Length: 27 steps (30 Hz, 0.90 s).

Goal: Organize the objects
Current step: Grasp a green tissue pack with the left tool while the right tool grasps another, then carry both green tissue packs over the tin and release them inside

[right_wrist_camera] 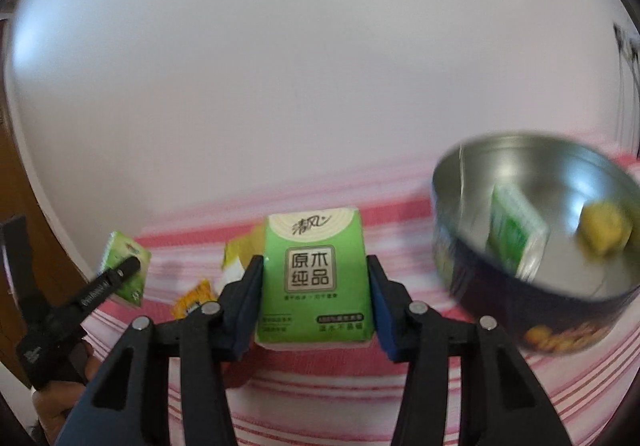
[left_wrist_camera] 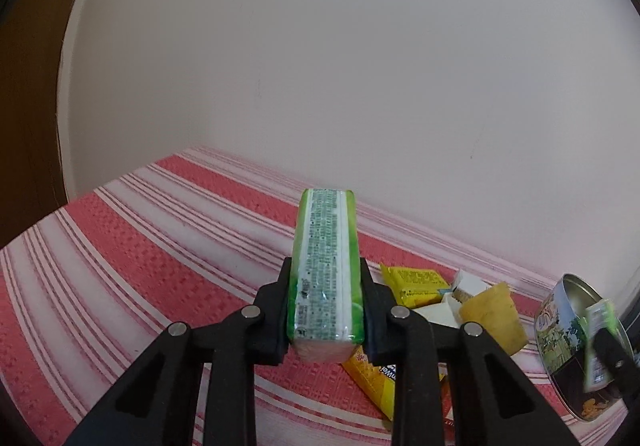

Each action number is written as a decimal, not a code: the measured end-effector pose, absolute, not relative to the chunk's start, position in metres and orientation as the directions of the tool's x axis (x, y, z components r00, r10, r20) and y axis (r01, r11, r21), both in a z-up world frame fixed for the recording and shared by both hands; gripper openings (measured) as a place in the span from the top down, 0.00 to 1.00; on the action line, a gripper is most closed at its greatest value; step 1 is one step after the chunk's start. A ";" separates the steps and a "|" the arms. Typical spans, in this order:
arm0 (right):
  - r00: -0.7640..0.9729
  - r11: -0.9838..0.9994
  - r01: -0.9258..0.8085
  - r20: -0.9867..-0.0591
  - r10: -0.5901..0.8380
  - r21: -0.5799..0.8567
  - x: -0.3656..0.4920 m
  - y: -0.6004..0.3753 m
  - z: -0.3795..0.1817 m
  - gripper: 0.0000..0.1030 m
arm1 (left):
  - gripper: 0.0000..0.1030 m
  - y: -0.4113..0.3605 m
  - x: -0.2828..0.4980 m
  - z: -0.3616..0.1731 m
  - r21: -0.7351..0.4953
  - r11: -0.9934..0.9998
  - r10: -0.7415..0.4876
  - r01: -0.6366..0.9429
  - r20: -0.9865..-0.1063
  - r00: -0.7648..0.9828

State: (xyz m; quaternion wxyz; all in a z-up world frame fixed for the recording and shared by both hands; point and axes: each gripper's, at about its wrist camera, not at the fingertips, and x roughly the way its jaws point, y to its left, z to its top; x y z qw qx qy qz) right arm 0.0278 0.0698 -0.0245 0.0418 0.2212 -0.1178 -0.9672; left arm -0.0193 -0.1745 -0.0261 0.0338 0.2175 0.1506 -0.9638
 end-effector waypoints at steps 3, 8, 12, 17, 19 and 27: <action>-0.925 -0.983 0.017 -0.370 -0.085 0.183 0.037 0.071 -0.019 0.52 | 0.72 -0.167 -0.015 -0.025 -0.285 -0.948 -0.007 0.145 -0.436 -0.900; -0.958 -0.995 -0.017 -0.288 -0.012 0.099 0.049 0.076 -0.011 0.52 | 0.72 -0.144 -0.007 -0.020 -0.252 -0.962 0.008 0.108 -0.419 -0.908; -0.975 -0.998 -0.052 -0.218 0.046 0.023 0.065 0.082 -0.005 0.52 | 0.72 -0.114 -0.005 -0.016 -0.219 -0.974 0.034 0.063 -0.415 -0.909; -0.984 -0.995 -0.094 -0.150 0.098 -0.033 0.075 0.094 -0.003 0.52 | 0.72 -0.080 -0.012 -0.016 -0.179 -0.984 0.054 0.026 -0.425 -0.904; -0.985 -0.993 -0.104 -0.133 0.109 -0.048 0.077 0.099 -0.002 0.52 | 0.72 -0.071 -0.015 -0.016 -0.178 -0.984 0.063 0.016 -0.430 -0.901; -0.981 -0.986 -0.160 -0.101 0.165 -0.050 0.084 0.127 0.000 0.52 | 0.72 -0.036 -0.016 -0.009 -0.152 -0.988 0.084 -0.020 -0.428 -0.900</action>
